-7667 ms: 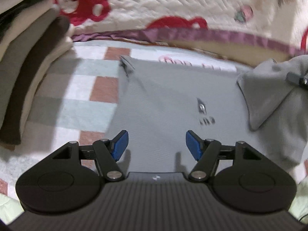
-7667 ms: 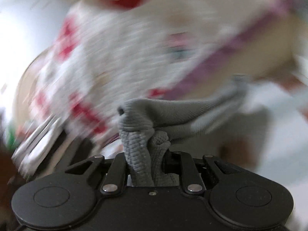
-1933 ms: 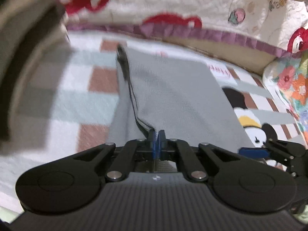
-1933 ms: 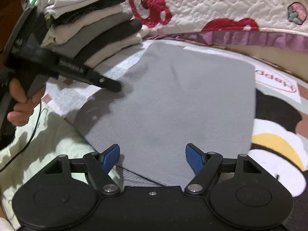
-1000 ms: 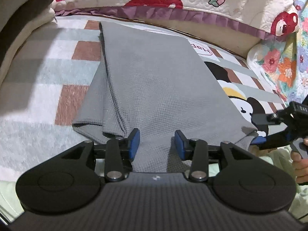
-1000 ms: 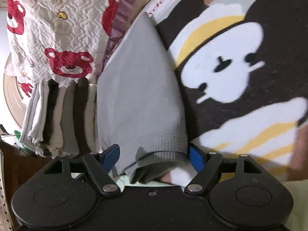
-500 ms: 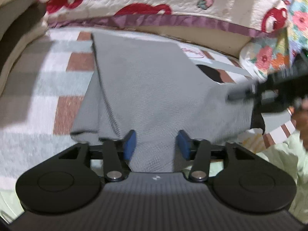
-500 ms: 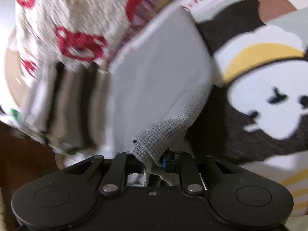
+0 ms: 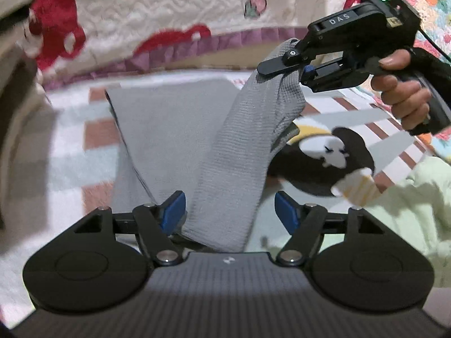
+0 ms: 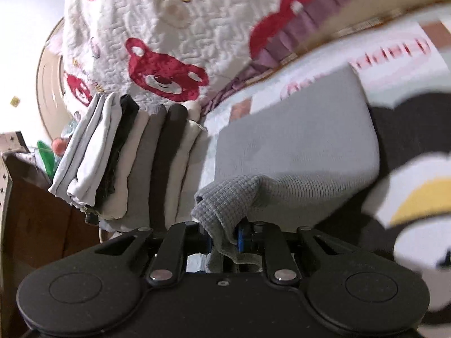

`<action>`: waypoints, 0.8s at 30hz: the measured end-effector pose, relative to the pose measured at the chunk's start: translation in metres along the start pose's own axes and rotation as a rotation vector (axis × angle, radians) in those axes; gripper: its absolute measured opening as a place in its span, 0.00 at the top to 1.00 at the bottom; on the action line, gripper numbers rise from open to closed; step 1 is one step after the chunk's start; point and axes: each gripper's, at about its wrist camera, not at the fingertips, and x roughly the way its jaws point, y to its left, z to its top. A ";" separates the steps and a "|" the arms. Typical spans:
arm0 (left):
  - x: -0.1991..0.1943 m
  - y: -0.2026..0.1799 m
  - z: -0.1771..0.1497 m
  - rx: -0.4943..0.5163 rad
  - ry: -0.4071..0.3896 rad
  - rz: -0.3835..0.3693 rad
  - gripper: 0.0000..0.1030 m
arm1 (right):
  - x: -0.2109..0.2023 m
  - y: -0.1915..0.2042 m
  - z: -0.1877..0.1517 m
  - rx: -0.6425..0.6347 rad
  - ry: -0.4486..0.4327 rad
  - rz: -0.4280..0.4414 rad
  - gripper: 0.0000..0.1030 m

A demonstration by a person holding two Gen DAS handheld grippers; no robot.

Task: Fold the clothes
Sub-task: 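Grasp the shirt end with the right gripper while the left gripper grasps it too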

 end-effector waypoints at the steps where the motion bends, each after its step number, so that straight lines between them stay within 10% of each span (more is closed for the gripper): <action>1: 0.001 -0.006 0.000 0.037 -0.007 0.020 0.30 | -0.001 0.001 0.004 0.006 -0.005 0.021 0.81; 6: 0.022 -0.037 -0.005 0.219 -0.041 0.105 0.24 | -0.004 0.008 0.010 0.002 -0.044 0.081 0.81; 10: 0.053 -0.044 -0.001 0.358 0.025 0.353 0.29 | -0.007 0.012 0.008 -0.007 -0.059 0.103 0.81; 14: 0.037 -0.014 0.006 0.138 0.006 0.302 0.81 | -0.022 0.011 -0.001 -0.002 -0.111 0.128 0.82; 24: 0.001 -0.029 0.024 0.281 0.032 0.210 0.86 | -0.062 0.005 -0.039 0.018 -0.155 0.163 0.82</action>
